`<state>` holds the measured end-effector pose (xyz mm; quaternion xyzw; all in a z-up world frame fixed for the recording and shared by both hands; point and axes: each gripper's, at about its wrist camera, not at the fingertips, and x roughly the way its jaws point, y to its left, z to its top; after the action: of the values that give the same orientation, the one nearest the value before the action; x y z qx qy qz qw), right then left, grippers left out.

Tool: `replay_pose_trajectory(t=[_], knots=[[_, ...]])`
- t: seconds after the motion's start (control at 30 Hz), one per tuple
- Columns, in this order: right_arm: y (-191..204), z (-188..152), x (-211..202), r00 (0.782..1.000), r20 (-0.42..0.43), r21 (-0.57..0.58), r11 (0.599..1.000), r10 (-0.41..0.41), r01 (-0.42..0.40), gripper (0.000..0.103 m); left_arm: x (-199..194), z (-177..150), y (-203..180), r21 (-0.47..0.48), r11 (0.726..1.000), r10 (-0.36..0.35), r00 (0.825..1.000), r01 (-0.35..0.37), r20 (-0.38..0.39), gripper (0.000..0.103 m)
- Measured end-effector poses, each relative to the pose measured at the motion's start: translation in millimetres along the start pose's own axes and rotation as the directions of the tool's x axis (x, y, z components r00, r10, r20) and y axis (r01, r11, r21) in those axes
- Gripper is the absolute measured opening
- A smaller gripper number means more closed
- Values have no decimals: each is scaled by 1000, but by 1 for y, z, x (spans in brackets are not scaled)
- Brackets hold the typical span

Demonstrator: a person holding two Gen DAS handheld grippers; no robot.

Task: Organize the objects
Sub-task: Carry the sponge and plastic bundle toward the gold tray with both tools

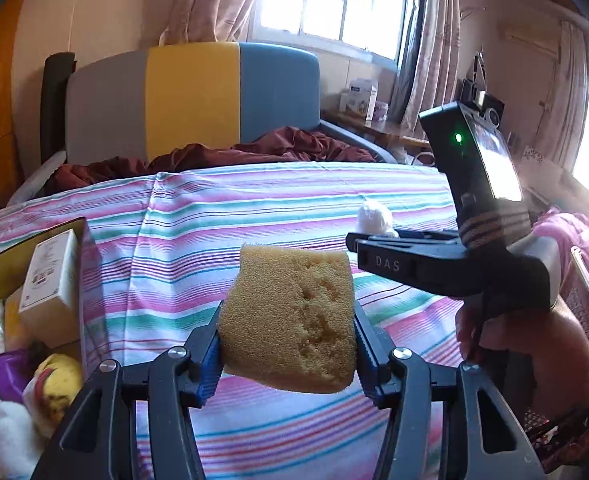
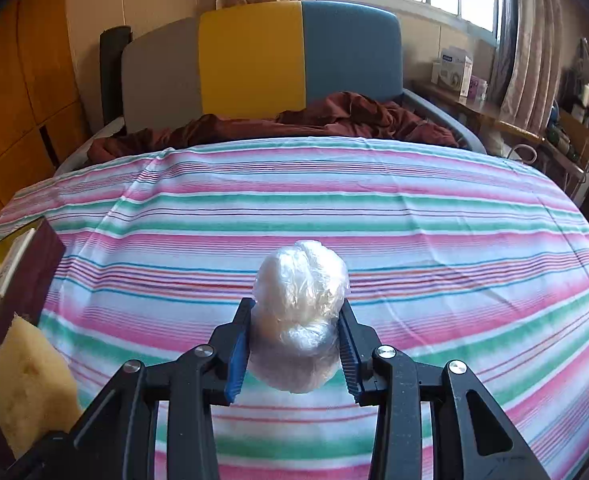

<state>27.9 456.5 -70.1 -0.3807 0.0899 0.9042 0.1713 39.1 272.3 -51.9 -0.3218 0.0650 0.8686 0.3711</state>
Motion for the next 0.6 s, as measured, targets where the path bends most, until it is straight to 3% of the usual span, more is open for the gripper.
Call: replay_pose_trajectory(t=[0.3, 0.6], knots=[[15, -14, -24, 998, -39, 20, 998, 56, -56, 40, -44, 0, 24, -34, 999, 4, 999, -2, 46, 56], [32, -26, -22, 994, -85, 10, 998, 70, -70, 40, -79, 7, 103, -189, 976, 122, 990, -107, 74, 56]])
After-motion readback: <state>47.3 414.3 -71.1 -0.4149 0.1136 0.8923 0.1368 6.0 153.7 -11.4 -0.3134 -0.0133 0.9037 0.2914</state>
